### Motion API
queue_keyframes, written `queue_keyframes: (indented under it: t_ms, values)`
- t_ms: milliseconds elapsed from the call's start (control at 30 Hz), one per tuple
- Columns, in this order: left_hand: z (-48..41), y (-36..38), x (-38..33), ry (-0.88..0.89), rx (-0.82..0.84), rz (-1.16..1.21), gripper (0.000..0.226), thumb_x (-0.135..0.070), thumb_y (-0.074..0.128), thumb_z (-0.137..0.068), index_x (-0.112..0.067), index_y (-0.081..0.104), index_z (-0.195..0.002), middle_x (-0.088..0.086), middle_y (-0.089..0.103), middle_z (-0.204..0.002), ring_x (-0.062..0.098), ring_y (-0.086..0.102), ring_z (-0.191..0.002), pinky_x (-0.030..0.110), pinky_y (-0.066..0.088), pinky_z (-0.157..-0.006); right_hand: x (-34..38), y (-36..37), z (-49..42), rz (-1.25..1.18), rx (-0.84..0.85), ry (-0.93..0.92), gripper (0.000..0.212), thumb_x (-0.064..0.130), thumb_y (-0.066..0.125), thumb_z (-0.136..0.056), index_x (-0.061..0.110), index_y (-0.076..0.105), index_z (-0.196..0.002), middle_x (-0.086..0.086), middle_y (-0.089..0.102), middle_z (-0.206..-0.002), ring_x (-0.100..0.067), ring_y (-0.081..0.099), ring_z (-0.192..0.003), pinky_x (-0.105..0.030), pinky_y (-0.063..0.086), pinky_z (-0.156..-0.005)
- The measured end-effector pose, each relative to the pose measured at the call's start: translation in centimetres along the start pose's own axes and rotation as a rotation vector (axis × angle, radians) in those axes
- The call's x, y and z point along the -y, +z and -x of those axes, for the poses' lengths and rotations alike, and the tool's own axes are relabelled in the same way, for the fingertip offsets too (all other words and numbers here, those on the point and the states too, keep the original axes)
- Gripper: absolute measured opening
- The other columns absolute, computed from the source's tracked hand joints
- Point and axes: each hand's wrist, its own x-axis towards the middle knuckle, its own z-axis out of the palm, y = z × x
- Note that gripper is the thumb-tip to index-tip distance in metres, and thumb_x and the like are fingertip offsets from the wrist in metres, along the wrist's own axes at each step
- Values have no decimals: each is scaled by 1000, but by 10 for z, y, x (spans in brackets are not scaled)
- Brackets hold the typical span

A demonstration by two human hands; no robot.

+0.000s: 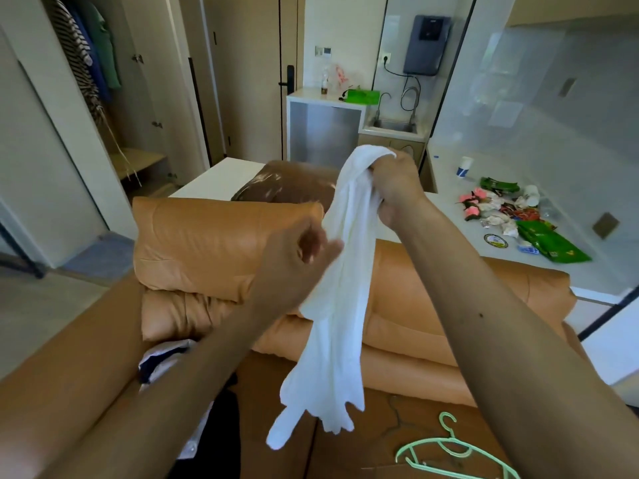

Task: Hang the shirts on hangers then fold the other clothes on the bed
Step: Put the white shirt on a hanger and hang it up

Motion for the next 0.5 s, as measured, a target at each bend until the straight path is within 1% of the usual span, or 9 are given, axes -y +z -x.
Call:
queue_keyframes:
  t_ms: [67, 133, 200, 233, 267, 333, 400, 467, 500]
  values:
    - [35, 24, 22, -182, -4, -28, 39, -50, 74, -82, -21, 51, -96, -5, 55, -85, 11, 54, -71, 16, 46, -61, 6, 2, 0, -125, -41, 91, 24, 6, 47, -100, 14, 62, -116, -12, 67, -105, -28, 65, -95, -35, 57, -81]
    - [56, 48, 54, -451, -42, -39, 67, -49, 83, -74, -24, 43, -122, -7, 52, -112, 3, 53, -93, 9, 46, -78, 12, 1, 3, -198, -48, 130, 34, 5, 51, -97, 8, 58, -130, -16, 68, -110, -30, 67, -95, -35, 59, -76]
    - [64, 66, 79, -674, 23, 73, 89, -54, 80, -75, -17, 34, -143, 0, 47, -138, 11, 49, -122, 24, 44, -105, 21, -3, 8, -261, -63, 128, 34, 2, 55, -95, 6, 59, -128, -15, 69, -105, -27, 68, -88, -36, 61, -74]
    - [65, 73, 89, -711, 100, 141, 82, -61, 73, -78, -16, 43, -140, 4, 55, -135, 18, 55, -120, 34, 47, -105, 26, -5, 12, -285, -65, 126, 32, 0, 57, -94, 5, 59, -125, -14, 69, -101, -26, 68, -84, -37, 62, -75]
    - [64, 78, 93, -708, 166, 181, 70, -66, 65, -82, -12, 56, -126, 10, 66, -118, 24, 64, -103, 34, 53, -95, 30, -8, 14, -311, -65, 123, 30, -2, 59, -93, 4, 60, -122, -14, 69, -99, -25, 68, -81, -39, 61, -77]
    - [57, 84, 107, -698, 190, 187, 54, -54, 58, -94, 1, 59, -95, 16, 61, -81, 27, 57, -68, 20, 50, -65, 38, -18, 20, -363, -55, 98, 17, -4, 59, -93, 4, 62, -107, -13, 69, -95, -24, 68, -78, -39, 61, -78]
    - [43, 85, 120, -692, 115, 109, 36, -41, 52, -100, -9, 54, -84, 8, 55, -74, 24, 54, -67, 25, 49, -64, 41, -31, 20, -350, -64, 56, 11, -2, 58, -94, 6, 64, -99, -11, 69, -93, -22, 68, -78, -37, 60, -78]
    - [23, 77, 108, -614, 50, 90, 26, -37, 48, -102, -18, 56, -85, 3, 57, -78, 21, 59, -75, 35, 53, -71, 42, -51, 16, -202, -103, 1, 21, 5, 58, -93, 8, 65, -113, -10, 70, -101, -24, 69, -89, -38, 59, -83]
    - [11, 71, 97, -579, 14, 120, 25, -32, 47, -103, -17, 55, -85, 3, 55, -78, 18, 57, -75, 32, 49, -70, 42, -61, 15, -105, -124, -15, 25, 9, 59, -90, 11, 64, -115, -9, 69, -103, -25, 67, -95, -38, 58, -86]
